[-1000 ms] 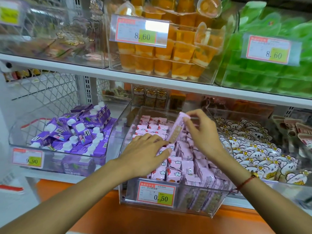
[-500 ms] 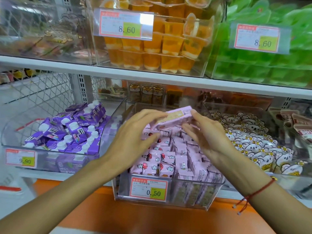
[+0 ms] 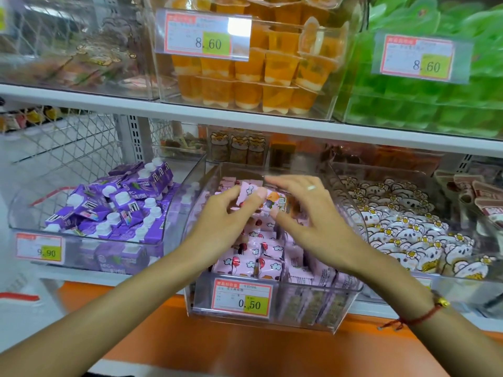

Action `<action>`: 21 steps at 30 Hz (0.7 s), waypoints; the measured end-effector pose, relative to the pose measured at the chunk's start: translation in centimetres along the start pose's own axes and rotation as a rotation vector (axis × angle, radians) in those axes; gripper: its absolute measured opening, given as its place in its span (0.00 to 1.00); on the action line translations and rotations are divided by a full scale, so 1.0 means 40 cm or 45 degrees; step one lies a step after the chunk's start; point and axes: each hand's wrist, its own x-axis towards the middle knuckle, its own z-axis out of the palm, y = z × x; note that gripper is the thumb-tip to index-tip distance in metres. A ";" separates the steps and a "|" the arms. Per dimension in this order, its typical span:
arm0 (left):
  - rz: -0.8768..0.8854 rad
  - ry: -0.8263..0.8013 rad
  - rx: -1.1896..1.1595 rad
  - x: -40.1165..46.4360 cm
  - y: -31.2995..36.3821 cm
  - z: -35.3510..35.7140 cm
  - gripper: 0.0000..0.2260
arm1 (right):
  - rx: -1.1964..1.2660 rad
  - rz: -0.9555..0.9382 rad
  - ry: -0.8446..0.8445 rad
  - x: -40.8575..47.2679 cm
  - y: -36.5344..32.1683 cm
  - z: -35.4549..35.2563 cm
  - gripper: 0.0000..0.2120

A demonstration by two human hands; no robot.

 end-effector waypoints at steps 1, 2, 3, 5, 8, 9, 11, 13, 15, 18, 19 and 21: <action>0.081 0.007 0.065 0.001 0.000 0.000 0.09 | -0.114 -0.057 0.012 0.001 0.002 0.005 0.20; 0.152 0.007 0.120 0.003 -0.003 -0.001 0.09 | -0.172 -0.094 0.039 0.004 0.005 0.008 0.19; 0.204 0.011 0.175 0.006 -0.009 -0.003 0.10 | -0.177 -0.105 0.080 0.007 0.009 0.007 0.18; 0.267 0.049 0.323 0.017 -0.029 -0.012 0.15 | -0.110 -0.035 0.206 0.014 0.023 0.002 0.15; 0.354 0.011 0.754 0.040 -0.060 -0.023 0.17 | 0.075 0.165 0.406 0.033 0.045 0.005 0.16; 0.370 -0.051 0.915 0.048 -0.070 -0.023 0.16 | 0.184 0.225 0.434 0.042 0.050 0.011 0.18; 0.385 -0.196 1.146 0.062 -0.089 -0.025 0.15 | 0.382 0.301 0.434 0.059 0.056 0.026 0.23; 0.357 -0.298 1.227 0.068 -0.098 -0.027 0.15 | 0.468 0.315 0.389 0.069 0.062 0.046 0.25; 0.331 -0.298 1.229 0.070 -0.101 -0.032 0.14 | 0.459 0.313 0.307 0.073 0.064 0.070 0.21; 0.349 -0.239 1.220 0.068 -0.098 -0.036 0.13 | 0.450 0.370 0.221 0.082 0.068 0.082 0.16; 0.353 -0.225 1.210 0.065 -0.097 -0.035 0.13 | 0.449 0.380 0.193 0.087 0.073 0.078 0.16; 0.344 -0.211 1.189 0.061 -0.095 -0.035 0.14 | 0.370 0.347 0.114 0.097 0.084 0.063 0.15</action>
